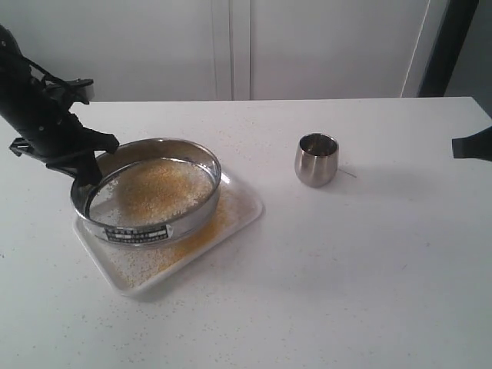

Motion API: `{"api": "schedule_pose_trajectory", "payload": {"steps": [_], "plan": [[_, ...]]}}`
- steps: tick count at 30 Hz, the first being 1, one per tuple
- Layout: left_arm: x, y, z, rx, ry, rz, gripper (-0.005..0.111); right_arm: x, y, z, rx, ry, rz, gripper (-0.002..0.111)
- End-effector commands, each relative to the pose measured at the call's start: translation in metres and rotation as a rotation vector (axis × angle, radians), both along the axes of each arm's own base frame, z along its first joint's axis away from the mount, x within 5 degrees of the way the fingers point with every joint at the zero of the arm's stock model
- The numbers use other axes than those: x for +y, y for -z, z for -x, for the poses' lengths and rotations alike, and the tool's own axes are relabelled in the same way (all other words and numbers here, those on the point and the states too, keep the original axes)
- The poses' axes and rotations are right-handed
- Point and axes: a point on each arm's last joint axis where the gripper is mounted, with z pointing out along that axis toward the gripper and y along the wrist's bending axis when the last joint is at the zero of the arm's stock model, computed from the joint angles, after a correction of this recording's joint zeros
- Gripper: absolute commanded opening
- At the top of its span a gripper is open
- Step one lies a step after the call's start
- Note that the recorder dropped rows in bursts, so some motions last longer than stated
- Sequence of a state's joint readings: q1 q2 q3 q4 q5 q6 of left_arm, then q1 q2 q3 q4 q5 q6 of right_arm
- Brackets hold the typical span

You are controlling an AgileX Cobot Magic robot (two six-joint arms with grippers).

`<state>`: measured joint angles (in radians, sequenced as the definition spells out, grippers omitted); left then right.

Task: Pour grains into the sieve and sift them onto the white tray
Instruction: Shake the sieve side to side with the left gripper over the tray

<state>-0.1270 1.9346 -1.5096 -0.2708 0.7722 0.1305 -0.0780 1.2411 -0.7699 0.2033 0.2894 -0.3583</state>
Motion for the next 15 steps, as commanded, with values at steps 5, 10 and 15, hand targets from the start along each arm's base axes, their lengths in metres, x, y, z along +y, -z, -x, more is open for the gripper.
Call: {"api": "schedule_pose_trajectory", "payload": {"steps": [5,10,15], "plan": [[-0.016,-0.008,0.006,-0.036,0.192,0.039,0.0,0.0,0.0,0.001,-0.008,0.0,0.002,0.0],[0.0,-0.011,-0.002,-0.012,-0.075,0.133,0.0,0.0,0.0,0.001,-0.008,0.0,0.002,0.0],[-0.011,-0.01,0.005,-0.067,0.199,0.022,0.0,0.0,0.0,0.001,-0.008,0.0,0.002,0.0]]}}
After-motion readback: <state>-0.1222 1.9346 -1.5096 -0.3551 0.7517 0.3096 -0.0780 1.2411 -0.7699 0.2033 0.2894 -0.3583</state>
